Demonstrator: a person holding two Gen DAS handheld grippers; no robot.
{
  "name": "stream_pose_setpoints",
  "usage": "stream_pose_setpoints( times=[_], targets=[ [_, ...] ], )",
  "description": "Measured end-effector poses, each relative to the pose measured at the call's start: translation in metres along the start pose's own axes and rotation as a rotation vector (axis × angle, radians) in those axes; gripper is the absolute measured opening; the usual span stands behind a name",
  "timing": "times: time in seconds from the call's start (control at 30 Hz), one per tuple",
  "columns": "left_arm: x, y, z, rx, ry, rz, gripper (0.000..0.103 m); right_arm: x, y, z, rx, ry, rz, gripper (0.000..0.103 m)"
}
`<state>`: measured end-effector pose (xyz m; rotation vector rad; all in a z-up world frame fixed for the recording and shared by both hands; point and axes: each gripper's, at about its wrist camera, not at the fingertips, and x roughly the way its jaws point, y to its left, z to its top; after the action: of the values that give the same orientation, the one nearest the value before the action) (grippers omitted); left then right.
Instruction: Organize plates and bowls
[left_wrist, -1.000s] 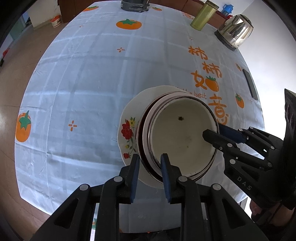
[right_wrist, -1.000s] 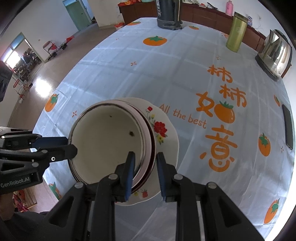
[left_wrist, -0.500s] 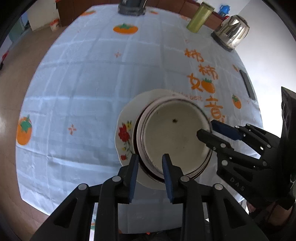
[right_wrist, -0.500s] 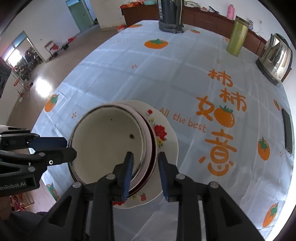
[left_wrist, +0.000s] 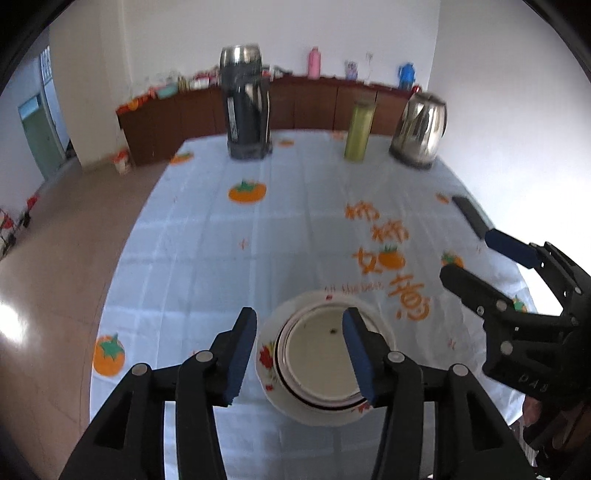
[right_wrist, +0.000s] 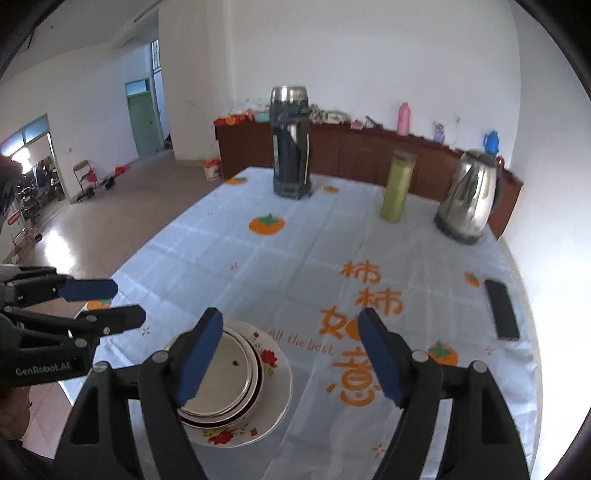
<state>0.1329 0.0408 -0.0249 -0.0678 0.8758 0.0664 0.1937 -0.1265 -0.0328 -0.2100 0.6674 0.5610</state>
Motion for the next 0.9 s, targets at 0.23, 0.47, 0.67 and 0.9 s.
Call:
stream_pose_setpoints(
  times=[0.23, 0.47, 0.67, 0.9],
  targets=[
    [-0.016, -0.004, 0.004, 0.012, -0.074, -0.006, 0.057, -0.021, 0.004, 0.003, -0.026, -0.053, -0.049, 0.088],
    [-0.026, -0.005, 0.002, 0.015, -0.098, -0.010, 0.057, -0.033, 0.006, -0.002, -0.014, -0.067, -0.060, 0.088],
    [-0.031, -0.005, -0.001, 0.015, -0.109, -0.012, 0.057, -0.040, 0.010, -0.003, -0.015, -0.073, -0.064, 0.088],
    [-0.037, -0.004, -0.002, 0.012, -0.124, -0.008, 0.057, -0.047, 0.013, -0.004, -0.019, -0.078, -0.069, 0.090]
  ],
)
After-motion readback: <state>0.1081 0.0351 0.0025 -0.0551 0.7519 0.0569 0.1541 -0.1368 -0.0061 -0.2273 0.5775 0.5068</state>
